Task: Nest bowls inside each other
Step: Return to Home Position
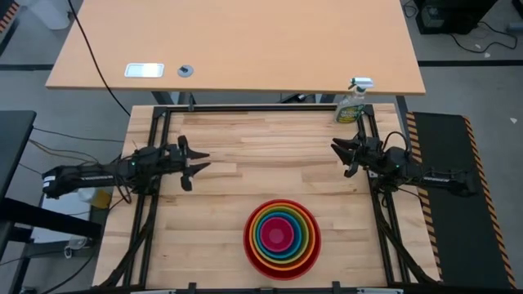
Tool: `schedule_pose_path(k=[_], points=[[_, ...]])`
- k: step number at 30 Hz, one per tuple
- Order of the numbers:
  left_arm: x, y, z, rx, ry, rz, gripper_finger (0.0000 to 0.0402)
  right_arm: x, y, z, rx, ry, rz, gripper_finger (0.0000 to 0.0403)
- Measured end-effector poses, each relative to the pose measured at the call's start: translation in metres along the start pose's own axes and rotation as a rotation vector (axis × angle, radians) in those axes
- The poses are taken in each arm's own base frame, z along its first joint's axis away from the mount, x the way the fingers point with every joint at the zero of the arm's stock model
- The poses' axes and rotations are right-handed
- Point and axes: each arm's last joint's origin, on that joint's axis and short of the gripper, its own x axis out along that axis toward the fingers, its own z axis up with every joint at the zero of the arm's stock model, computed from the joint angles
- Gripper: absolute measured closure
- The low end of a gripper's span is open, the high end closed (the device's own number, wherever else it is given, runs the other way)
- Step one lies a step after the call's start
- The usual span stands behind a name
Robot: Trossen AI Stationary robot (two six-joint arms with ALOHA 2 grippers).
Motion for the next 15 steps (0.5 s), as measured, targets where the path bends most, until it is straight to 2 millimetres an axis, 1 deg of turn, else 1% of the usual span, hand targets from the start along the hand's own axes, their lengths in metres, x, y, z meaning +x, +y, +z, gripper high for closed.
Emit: schedule_pose_path(k=[3,7,15], points=[[0.000,0.000,-0.013,-0.026,0.001,-0.003,0.0260,0.000,0.000,0.000,0.001,-0.002,0.000,0.0270],[0.000,0.000,-0.013,0.024,-0.008,-0.003,0.0260,0.000,0.000,0.000,0.001,-0.001,0.000,0.0270],[-0.002,-0.003,-0.017,0.022,0.032,-0.083,0.0260,0.000,0.000,0.000,0.001,-0.002,0.000,0.0270]])
